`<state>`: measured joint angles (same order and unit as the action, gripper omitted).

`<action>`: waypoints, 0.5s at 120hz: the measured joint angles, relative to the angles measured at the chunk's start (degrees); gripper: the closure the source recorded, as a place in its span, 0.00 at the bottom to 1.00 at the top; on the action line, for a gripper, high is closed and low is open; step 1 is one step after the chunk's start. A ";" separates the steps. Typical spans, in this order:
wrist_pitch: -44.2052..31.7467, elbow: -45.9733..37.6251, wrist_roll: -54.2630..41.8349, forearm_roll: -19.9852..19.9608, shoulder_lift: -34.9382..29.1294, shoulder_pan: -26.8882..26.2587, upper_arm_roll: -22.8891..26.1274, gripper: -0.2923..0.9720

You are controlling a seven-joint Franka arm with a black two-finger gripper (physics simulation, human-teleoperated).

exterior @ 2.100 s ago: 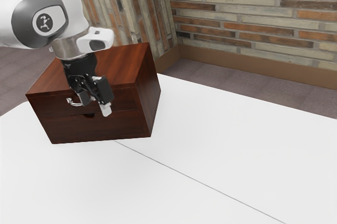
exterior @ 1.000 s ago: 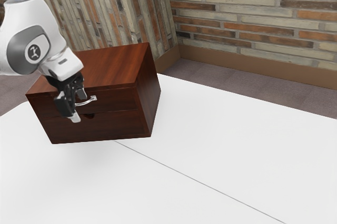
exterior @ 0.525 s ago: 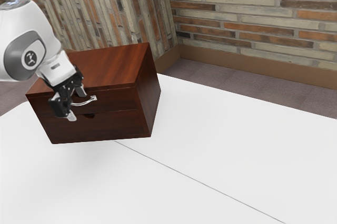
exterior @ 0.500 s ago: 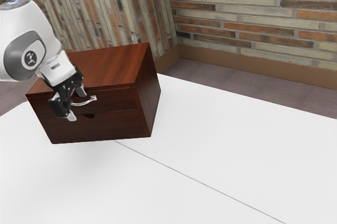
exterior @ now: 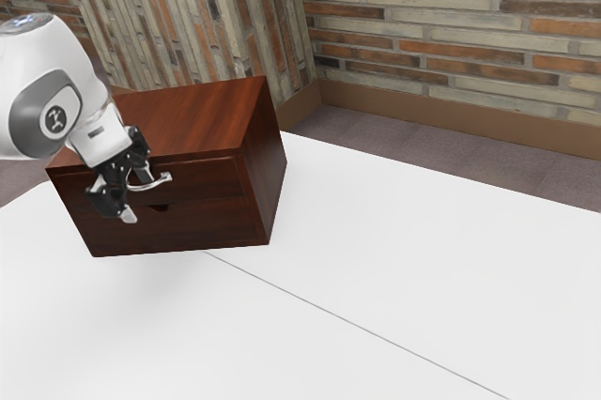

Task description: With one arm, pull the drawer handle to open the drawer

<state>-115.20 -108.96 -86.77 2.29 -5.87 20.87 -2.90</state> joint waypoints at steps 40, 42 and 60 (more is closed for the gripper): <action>-0.64 -5.25 -1.03 -0.64 -4.20 0.33 -0.01 0.42; -0.65 -5.51 -1.05 -0.67 -4.37 0.32 -0.01 0.42; -0.78 -7.95 -1.23 -0.93 -6.54 0.39 0.06 0.43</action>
<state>-115.97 -116.91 -88.00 1.35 -12.41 21.26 -2.84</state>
